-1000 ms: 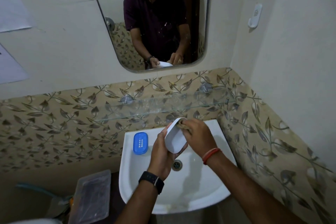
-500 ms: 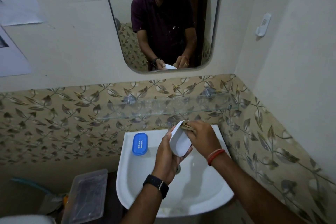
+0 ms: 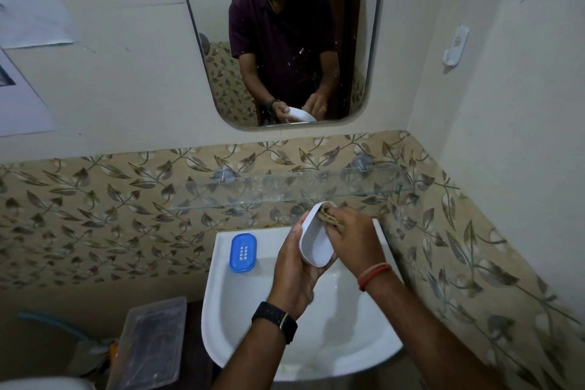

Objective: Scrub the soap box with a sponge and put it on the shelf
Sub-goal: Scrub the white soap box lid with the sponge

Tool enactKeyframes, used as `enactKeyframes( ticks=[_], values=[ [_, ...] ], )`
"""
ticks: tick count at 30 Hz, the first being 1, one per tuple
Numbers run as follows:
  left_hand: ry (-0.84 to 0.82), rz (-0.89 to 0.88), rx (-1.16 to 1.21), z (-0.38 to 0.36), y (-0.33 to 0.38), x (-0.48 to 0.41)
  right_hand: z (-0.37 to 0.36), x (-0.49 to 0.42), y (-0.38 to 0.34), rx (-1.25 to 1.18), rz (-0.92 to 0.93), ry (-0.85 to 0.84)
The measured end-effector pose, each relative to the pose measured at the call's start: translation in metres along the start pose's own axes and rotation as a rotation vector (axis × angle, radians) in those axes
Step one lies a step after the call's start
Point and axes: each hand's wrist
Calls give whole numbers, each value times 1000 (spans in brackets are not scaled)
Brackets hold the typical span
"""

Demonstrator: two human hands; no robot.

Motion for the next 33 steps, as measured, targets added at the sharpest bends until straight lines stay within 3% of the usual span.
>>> enactKeyframes(
  ticks=[6,13,19,21,25,28,30,33],
  values=[
    [6,-27,4,8,-8,-4,-4,38,-12,-134,125,-265],
    [-10,-18,12,12,-19,-6,9,5,7,-36,-10,1],
    [-6,-11,-58,19,-19,-1,-5,53,-8,-126,124,-325],
    [-7,-11,-66,22,-27,4,-6,56,-3,-123,107,-290],
    [18,31,-57,19,-32,9,-3,36,13,-7,-35,-35],
    [9,24,-44,17,-29,10,-5,33,13,2,-54,3],
    [-20,5,-68,21,-29,12,-9,42,8,-28,-37,-52],
    [-27,18,-98,29,-34,15,-12,62,0,-126,-24,-264]
  ],
)
Point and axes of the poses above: each hand's wrist, its own x-axis away from the middle knuckle, its own z-axis out of the back of the hand, y = z × x, and after that the axes turned 1 degree about -x, right-handed
